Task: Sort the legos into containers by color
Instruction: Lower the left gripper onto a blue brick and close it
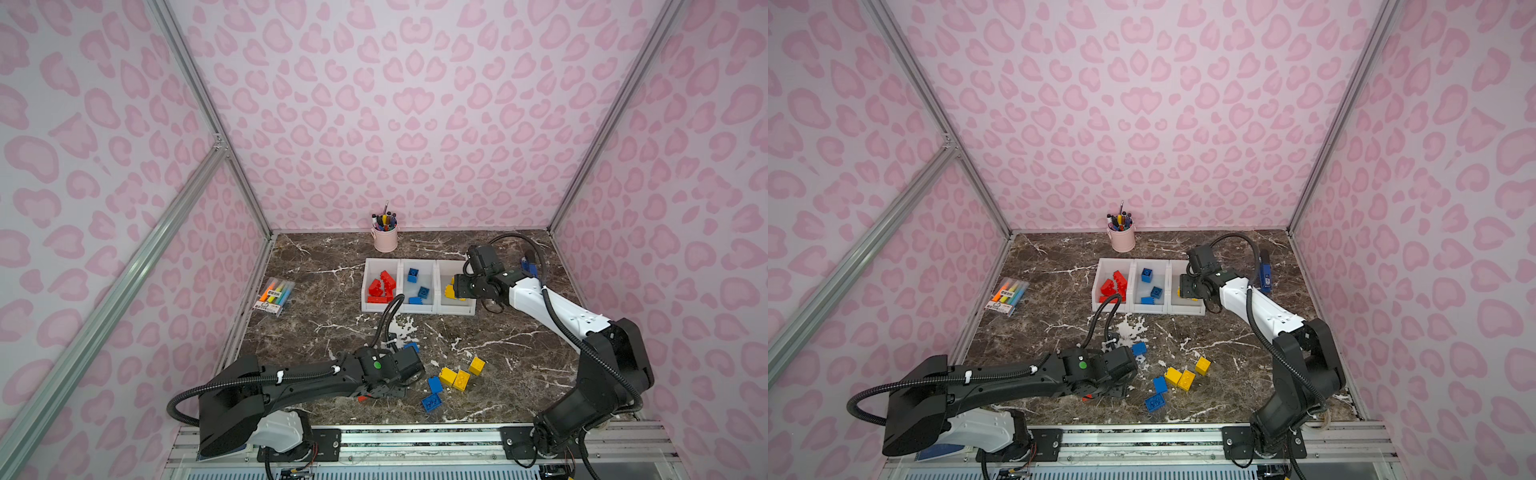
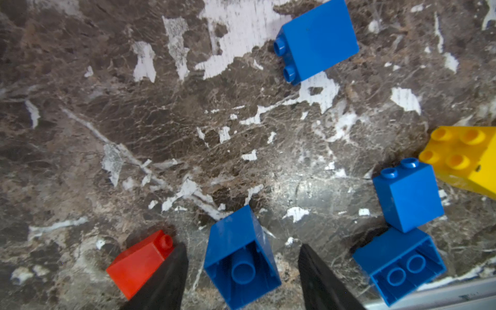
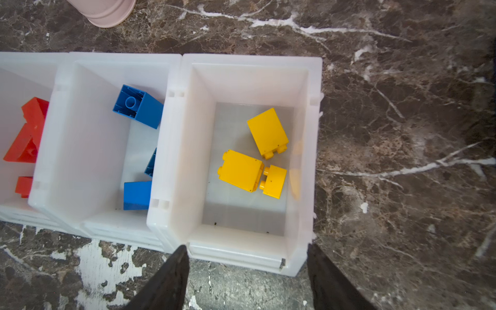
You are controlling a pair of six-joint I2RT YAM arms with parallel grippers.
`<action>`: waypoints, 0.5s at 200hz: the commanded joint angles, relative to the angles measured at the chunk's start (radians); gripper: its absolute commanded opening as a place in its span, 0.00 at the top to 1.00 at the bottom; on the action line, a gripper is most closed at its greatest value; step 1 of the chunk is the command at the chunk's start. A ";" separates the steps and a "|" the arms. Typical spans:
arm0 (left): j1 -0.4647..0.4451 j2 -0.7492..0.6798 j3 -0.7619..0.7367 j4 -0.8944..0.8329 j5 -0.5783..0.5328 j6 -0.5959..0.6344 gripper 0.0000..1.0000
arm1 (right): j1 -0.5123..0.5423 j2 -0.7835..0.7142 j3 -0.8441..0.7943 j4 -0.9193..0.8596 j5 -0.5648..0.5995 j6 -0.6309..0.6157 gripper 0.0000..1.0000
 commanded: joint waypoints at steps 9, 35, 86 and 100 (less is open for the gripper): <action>-0.002 0.015 0.016 -0.028 -0.009 -0.026 0.40 | 0.000 0.002 -0.008 0.024 -0.010 -0.007 0.30; -0.003 0.033 0.023 -0.021 -0.001 -0.013 0.51 | 0.000 0.002 -0.013 0.025 -0.012 -0.007 0.30; -0.003 0.062 0.041 -0.016 0.008 0.007 0.62 | 0.000 0.000 -0.017 0.020 -0.010 -0.007 0.31; -0.003 0.067 0.043 -0.016 0.009 0.013 0.62 | 0.000 -0.002 -0.019 0.020 -0.009 -0.004 0.31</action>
